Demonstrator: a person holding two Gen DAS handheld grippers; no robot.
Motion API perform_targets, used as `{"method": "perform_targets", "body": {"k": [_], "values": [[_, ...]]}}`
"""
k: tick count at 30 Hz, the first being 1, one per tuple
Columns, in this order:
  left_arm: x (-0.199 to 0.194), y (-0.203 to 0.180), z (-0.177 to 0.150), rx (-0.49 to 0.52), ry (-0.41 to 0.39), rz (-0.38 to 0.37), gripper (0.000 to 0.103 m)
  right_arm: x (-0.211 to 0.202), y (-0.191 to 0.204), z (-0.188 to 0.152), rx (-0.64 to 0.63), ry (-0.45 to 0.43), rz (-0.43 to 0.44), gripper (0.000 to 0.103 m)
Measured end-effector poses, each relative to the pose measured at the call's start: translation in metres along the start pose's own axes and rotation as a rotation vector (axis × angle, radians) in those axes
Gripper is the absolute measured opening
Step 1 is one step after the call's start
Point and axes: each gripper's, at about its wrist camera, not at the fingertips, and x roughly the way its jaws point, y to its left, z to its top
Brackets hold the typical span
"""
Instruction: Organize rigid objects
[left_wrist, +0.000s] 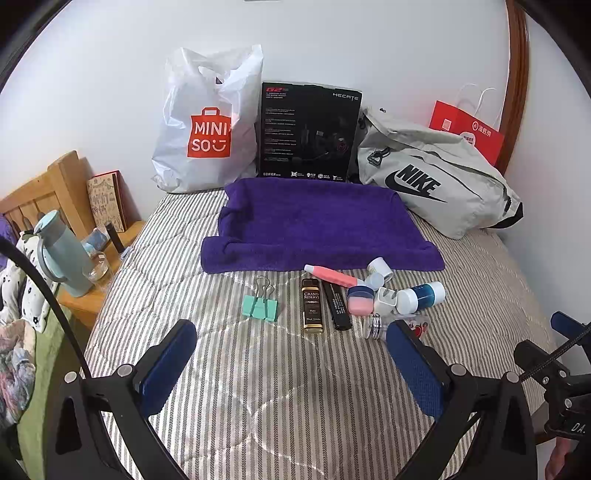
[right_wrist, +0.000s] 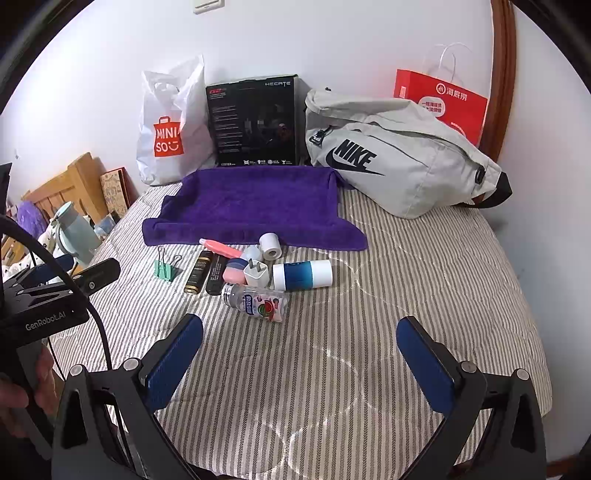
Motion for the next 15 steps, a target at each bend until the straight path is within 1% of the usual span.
{"method": "perform_targets", "body": {"k": [15], "values": [[-0.0014,0.0008,0.0003,0.001,-0.002,0.000,0.103,0.0005,-0.0015,-0.0005,0.001,0.003,-0.009,0.103]]}}
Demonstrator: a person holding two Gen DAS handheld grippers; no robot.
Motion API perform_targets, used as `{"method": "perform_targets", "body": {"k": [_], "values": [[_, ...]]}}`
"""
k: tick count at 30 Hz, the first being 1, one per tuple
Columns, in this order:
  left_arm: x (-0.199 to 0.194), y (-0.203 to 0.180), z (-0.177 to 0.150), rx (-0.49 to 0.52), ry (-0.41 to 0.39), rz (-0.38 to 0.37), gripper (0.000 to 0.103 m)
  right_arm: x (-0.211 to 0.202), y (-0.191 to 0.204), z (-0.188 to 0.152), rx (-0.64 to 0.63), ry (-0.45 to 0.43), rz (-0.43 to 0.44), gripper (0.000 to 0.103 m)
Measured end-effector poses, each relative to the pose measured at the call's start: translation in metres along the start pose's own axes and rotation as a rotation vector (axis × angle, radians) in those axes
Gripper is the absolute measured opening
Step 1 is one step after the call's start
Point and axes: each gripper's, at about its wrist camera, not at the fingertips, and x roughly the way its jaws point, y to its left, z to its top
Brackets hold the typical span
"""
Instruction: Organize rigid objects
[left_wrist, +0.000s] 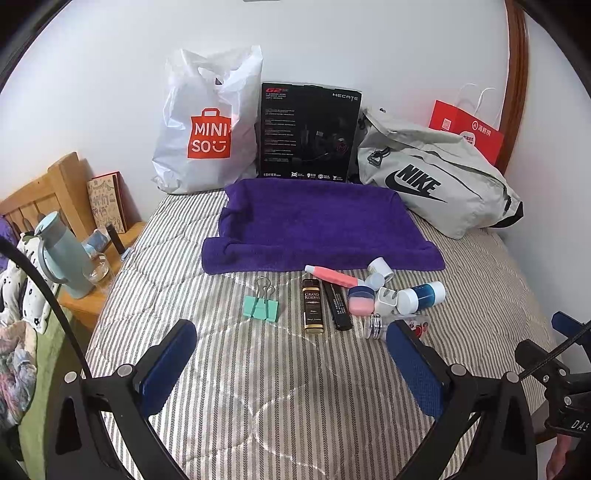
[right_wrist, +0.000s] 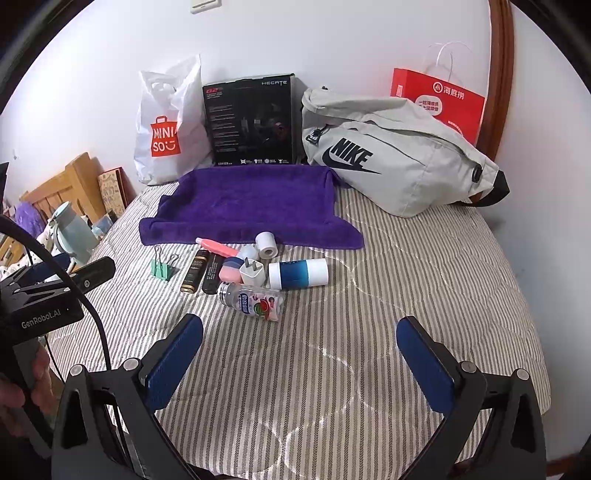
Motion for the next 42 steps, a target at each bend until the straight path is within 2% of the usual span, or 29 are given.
{"method": "perform_targets", "body": {"k": [31,35,42], "values": [[0.006,0.000,0.002,0.023,0.010,0.037,0.103,0.001,0.002,0.002,-0.005,0.007,0.004,0.103],[0.017,0.002,0.001,0.033,0.029,0.044,0.103,0.010,-0.002,0.005,0.000,0.019,-0.002,0.103],[0.053,0.021,-0.005,-0.010,0.084,0.053,0.103,0.034,-0.014,0.007,0.020,0.047,0.004,0.103]]}}
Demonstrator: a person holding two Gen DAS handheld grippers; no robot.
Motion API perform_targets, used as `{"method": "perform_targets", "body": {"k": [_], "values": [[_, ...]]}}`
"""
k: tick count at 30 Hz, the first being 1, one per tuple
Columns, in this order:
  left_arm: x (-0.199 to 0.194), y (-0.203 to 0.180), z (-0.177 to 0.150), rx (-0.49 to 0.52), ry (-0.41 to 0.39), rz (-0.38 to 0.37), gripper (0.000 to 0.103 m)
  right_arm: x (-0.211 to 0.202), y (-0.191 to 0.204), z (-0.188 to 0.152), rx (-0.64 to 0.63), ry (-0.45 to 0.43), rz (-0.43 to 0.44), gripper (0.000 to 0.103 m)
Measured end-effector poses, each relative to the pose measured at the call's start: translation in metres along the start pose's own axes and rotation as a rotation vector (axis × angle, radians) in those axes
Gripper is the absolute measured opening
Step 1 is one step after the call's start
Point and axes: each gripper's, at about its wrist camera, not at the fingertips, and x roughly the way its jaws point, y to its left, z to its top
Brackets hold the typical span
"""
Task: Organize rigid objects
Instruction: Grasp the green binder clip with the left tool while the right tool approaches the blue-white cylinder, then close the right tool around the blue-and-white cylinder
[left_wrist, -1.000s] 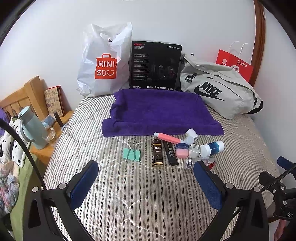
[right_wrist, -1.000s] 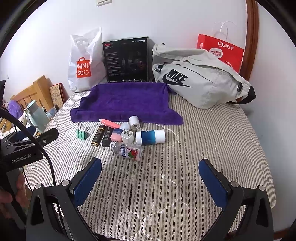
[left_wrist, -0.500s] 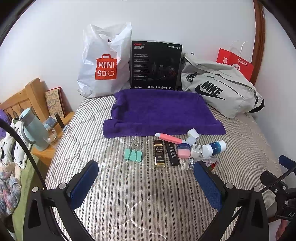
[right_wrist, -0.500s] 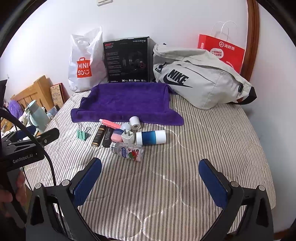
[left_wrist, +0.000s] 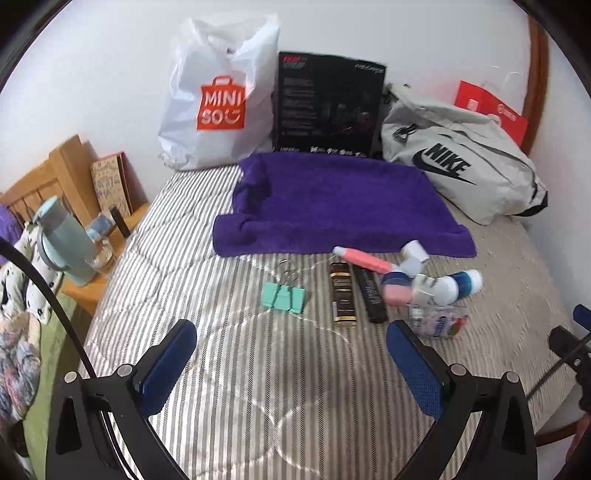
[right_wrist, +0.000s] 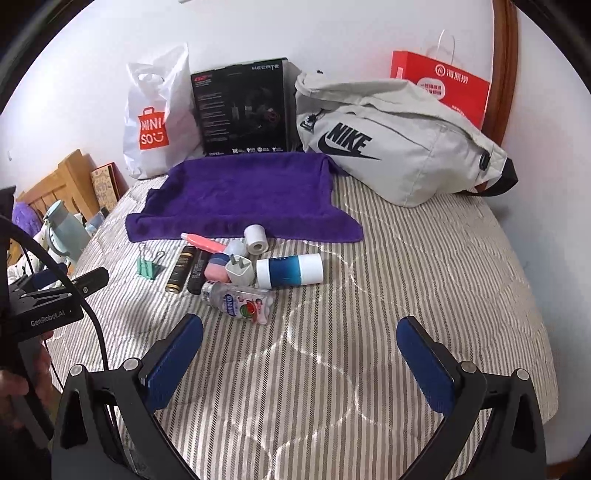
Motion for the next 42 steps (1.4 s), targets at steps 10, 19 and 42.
{"method": "perform_targets", "body": {"k": [10,19,42], "values": [[0.067,0.010,0.000,0.046,0.060,0.026,0.103,0.043,-0.009,0.002,0.010,0.072,-0.018,0.103],[0.111,0.011,0.004,0.090,0.100,-0.028,0.082,0.079,-0.013,0.011,0.021,0.119,-0.027,0.103],[0.120,0.005,0.007,0.152,0.075,-0.093,0.039,0.142,-0.003,0.041,0.000,0.197,0.016,0.101]]}}
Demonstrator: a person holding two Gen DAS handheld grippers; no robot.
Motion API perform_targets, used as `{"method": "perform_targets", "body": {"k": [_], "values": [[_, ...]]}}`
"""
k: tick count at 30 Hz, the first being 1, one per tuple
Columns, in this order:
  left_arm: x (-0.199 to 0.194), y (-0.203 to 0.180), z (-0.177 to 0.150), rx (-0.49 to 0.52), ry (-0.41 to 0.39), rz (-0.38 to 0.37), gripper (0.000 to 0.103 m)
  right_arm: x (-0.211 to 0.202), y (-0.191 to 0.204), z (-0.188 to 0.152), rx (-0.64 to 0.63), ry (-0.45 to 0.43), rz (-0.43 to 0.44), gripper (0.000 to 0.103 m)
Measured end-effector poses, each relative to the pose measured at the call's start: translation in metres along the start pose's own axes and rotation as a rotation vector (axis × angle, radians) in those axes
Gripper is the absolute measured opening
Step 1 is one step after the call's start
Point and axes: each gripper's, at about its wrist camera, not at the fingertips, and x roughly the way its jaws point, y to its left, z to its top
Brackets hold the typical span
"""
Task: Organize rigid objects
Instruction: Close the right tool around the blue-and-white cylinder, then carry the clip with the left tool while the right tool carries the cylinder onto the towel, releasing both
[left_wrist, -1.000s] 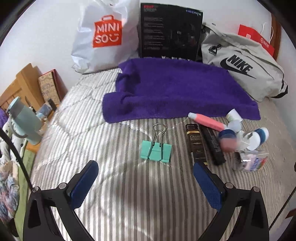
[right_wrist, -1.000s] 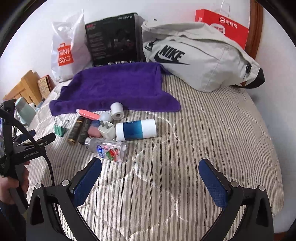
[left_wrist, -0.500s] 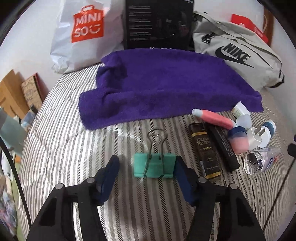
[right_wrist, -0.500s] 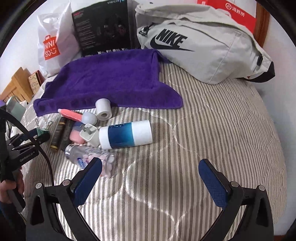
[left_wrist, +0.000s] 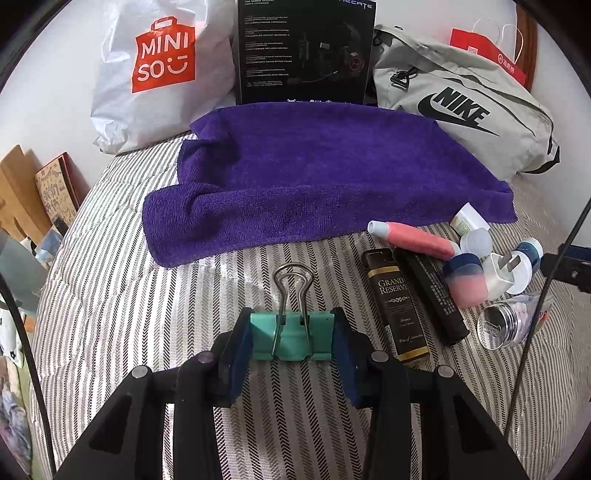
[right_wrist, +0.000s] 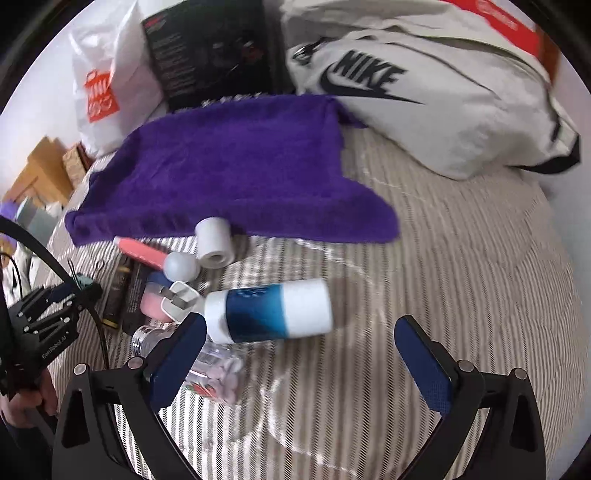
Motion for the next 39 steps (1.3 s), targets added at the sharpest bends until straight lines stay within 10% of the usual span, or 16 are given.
{"method": "perform_targets", "body": {"k": [9,19,39], "values": [[0.000,0.001,0.000,0.000,0.006,-0.001,0.039,0.027,0.015,0.001,-0.056,0.053,-0.026,0.100],[0.000,0.000,-0.001,-0.010,-0.004,0.002,0.040,0.036,0.008,-0.001,-0.045,0.029,0.047,0.076],[-0.013,0.019,0.008,-0.061,0.017,-0.024,0.039,0.008,-0.007,0.012,-0.051,0.013,0.054,0.076]]}}
